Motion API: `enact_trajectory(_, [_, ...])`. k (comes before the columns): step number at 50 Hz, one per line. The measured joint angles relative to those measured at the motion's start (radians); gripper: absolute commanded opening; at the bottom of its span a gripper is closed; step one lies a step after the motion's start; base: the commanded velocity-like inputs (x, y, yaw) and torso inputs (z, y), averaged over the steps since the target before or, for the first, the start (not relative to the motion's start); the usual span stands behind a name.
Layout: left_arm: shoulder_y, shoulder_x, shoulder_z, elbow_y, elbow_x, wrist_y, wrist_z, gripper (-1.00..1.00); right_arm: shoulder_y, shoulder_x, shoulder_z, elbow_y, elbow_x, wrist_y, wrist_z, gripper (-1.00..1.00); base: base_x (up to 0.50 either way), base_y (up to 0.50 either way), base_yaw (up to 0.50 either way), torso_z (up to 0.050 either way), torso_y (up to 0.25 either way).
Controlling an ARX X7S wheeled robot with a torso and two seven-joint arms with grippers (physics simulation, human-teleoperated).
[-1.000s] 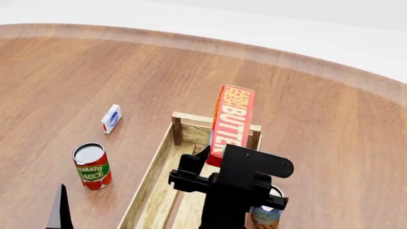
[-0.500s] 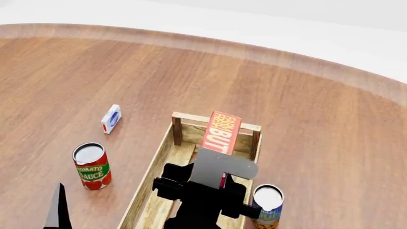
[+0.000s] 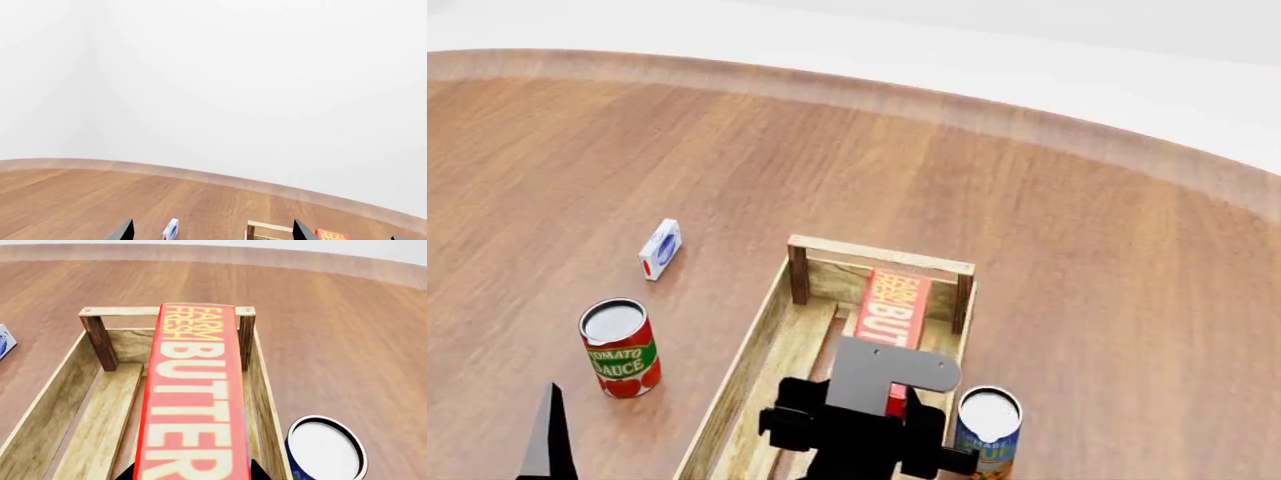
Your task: Pick up the butter and put it in the tray.
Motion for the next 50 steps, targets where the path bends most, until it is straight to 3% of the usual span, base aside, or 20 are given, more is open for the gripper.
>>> enact_trajectory(50, [-0.004, -0.009, 0.007, -0.007, -0.009, 0.010, -0.007, 1.00, -0.020, 0.000, -0.084, -0.009, 0.080, 0.025, -0.109, -1.00, 0.00, 0.00, 0.00, 0.000, 0.001])
